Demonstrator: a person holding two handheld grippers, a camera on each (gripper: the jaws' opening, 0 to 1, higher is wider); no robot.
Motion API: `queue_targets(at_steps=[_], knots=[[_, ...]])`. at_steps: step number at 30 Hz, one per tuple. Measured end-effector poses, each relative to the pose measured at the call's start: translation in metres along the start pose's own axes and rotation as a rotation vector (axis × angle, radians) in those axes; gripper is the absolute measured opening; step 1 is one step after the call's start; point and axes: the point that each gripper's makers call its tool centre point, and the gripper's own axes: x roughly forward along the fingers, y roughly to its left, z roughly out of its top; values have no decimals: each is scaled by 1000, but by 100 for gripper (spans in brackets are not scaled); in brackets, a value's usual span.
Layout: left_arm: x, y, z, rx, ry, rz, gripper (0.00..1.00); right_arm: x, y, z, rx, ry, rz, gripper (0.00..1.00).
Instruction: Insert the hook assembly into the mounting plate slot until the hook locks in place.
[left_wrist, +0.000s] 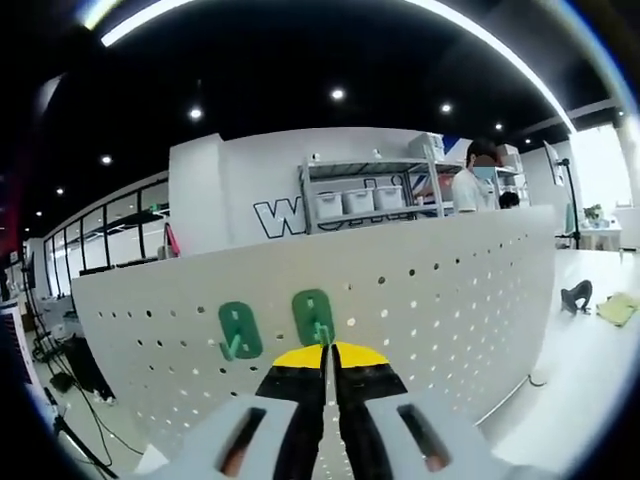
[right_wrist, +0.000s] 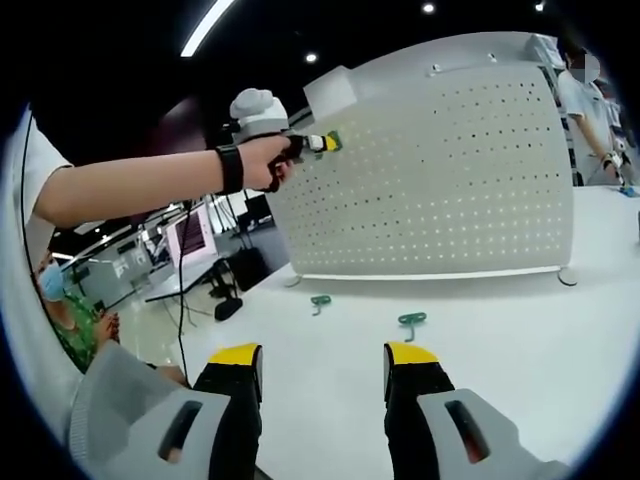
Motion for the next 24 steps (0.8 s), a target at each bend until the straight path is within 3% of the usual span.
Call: queue_targets(at_steps=[12, 15, 21, 24], knots=[[-8, 2, -14, -26, 22, -31, 8, 1, 2, -1, -8, 7, 8, 48], [-11, 2, -18, 4, 24, -33, 9, 1, 2, -2, -12, 12, 9, 49], [-20, -3, -31, 7, 42, -85, 12, 1, 2, -3, -15, 15, 9, 49], [-24, -13, -42, -16, 63, -145, 14, 2, 2, -4, -20, 19, 10, 49]])
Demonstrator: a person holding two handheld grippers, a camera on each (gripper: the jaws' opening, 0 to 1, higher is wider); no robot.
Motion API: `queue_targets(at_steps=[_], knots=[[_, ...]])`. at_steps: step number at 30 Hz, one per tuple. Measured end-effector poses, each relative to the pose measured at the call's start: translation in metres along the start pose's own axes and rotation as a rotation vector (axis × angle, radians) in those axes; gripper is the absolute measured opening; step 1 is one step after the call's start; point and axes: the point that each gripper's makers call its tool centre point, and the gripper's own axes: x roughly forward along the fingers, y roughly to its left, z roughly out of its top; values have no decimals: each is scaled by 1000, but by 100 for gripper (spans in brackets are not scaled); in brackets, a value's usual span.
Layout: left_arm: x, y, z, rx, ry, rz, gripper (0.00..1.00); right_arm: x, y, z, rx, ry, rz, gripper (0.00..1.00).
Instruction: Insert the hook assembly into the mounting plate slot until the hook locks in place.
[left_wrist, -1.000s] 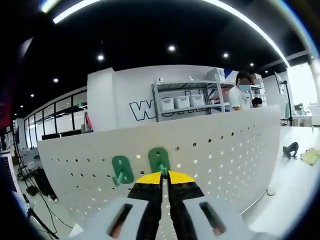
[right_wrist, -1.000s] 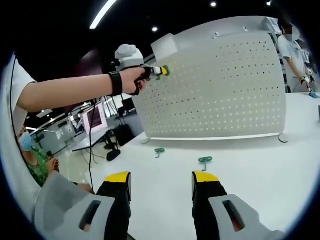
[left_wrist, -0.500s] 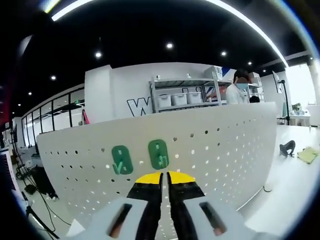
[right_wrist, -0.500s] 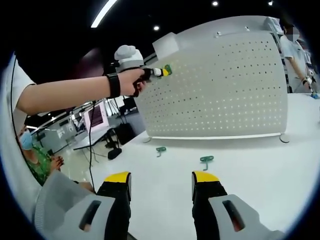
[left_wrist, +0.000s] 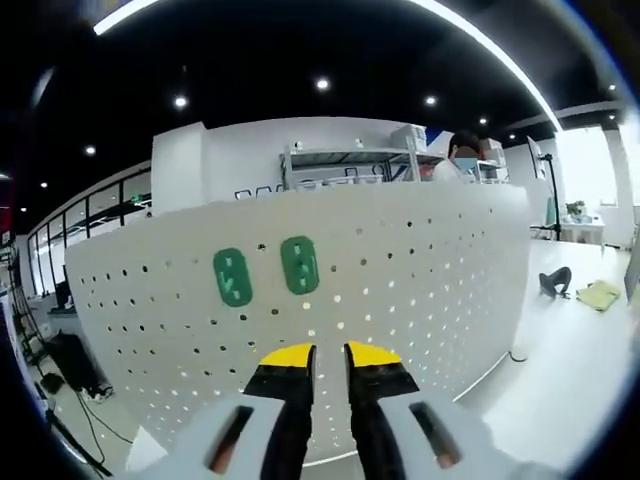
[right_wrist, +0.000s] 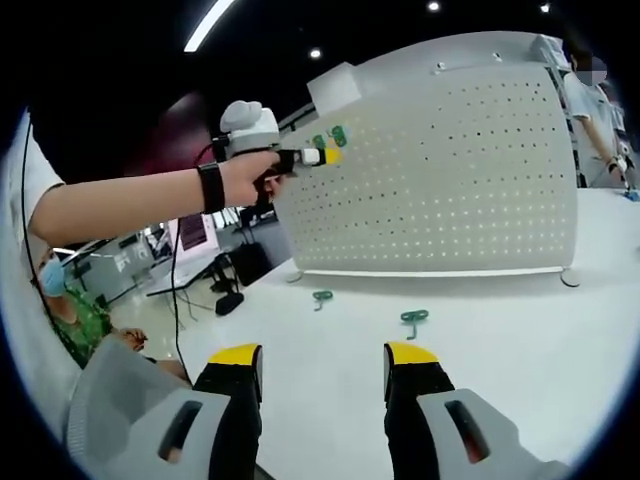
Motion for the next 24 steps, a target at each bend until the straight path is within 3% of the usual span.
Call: queue_targets(at_steps=[9, 12, 24], knots=[[-9, -18, -8, 7, -2, -89, 18, 0, 0, 0, 1, 1, 0, 49], [-15, -30, -18, -17, 26, -143, 19, 0, 0, 0, 2, 0, 0, 49], [-42, -48, -25, -34, 3, -216, 18, 1, 2, -2, -2, 13, 7, 49]])
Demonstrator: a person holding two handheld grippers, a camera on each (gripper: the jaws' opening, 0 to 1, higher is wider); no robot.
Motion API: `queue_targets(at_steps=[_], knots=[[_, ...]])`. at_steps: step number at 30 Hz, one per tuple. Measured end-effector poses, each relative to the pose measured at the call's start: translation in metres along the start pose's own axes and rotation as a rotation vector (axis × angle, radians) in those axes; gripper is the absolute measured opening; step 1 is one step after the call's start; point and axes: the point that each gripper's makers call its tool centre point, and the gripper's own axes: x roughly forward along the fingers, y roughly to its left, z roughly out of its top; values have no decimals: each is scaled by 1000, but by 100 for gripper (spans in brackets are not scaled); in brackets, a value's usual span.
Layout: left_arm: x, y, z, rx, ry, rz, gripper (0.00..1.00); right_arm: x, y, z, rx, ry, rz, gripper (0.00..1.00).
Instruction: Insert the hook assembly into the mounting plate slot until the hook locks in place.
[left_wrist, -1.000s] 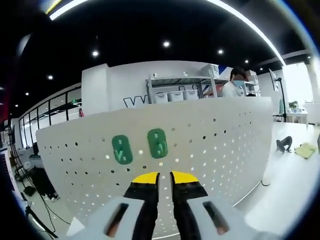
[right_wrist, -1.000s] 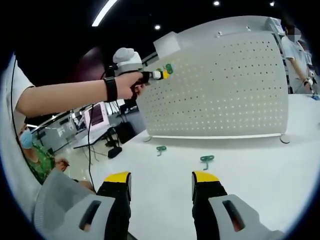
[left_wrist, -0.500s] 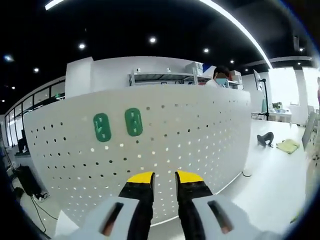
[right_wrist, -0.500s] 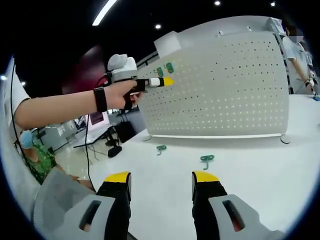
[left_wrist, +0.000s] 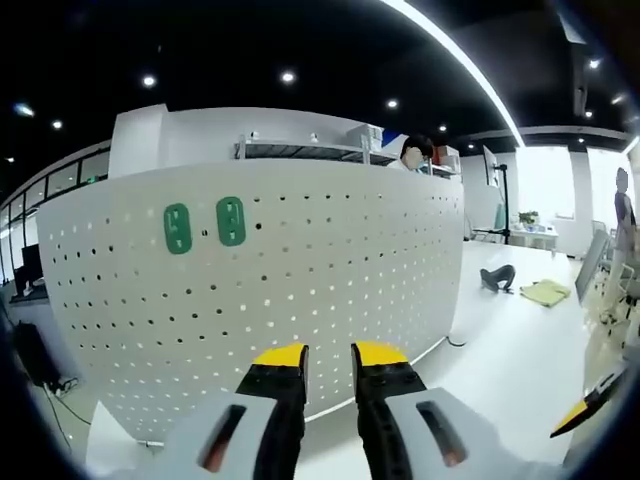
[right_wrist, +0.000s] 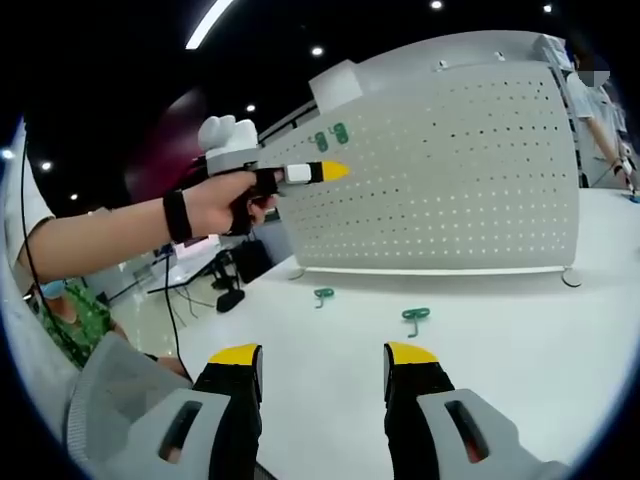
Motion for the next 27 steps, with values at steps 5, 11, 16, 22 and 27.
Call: queue_targets(at_steps=[5, 11, 16, 22, 27], knots=[[-7, -10, -2, -1, -8, -25, 20, 0, 1, 0, -7, 7, 4, 49], [-19, -22, -13, -3, 0, -63, 20, 1, -6, 4, -31, 22, -1, 49], [-29, -30, -26, -23, 14, -79, 20, 3, -9, 10, -43, 20, 0, 49], [-42, -42, -42, -41, 32, -102, 19, 6, -8, 8, -56, 31, 13, 48], [-51, -48, -50, -51, 43, -109, 19, 8, -8, 7, -60, 42, 17, 48]])
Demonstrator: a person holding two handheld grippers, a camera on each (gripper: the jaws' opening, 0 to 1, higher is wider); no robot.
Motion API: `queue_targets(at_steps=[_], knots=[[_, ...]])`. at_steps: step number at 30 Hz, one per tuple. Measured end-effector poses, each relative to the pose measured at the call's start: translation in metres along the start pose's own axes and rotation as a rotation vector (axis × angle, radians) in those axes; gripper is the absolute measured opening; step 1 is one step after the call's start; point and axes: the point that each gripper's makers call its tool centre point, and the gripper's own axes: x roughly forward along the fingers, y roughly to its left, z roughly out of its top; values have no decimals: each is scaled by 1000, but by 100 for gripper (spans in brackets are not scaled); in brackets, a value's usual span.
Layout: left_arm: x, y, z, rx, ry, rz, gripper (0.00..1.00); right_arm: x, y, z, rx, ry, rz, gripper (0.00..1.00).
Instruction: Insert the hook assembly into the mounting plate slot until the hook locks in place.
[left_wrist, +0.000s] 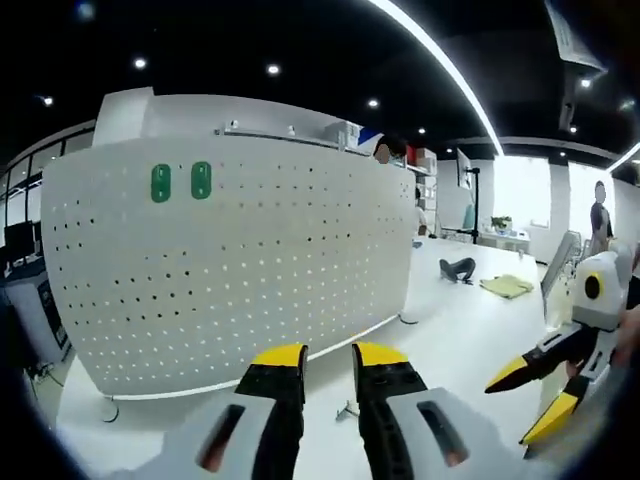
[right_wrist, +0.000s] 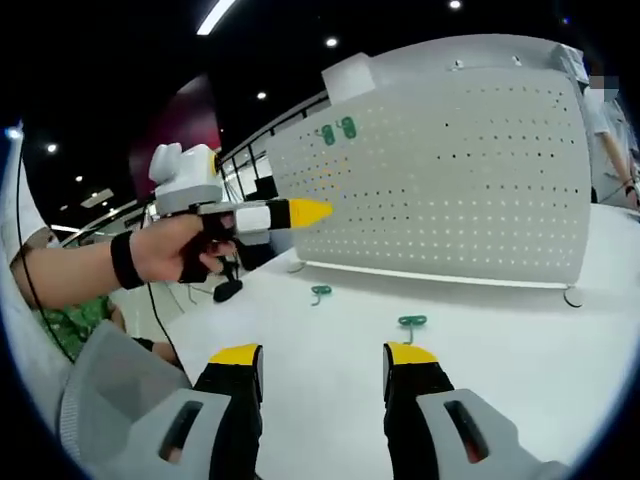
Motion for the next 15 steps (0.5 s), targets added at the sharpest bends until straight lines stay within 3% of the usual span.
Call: queue_targets(at_steps=[15], knots=[[-23, -15, -32, -47, 35, -13, 19, 7, 7, -4, -15, 23, 21, 47]])
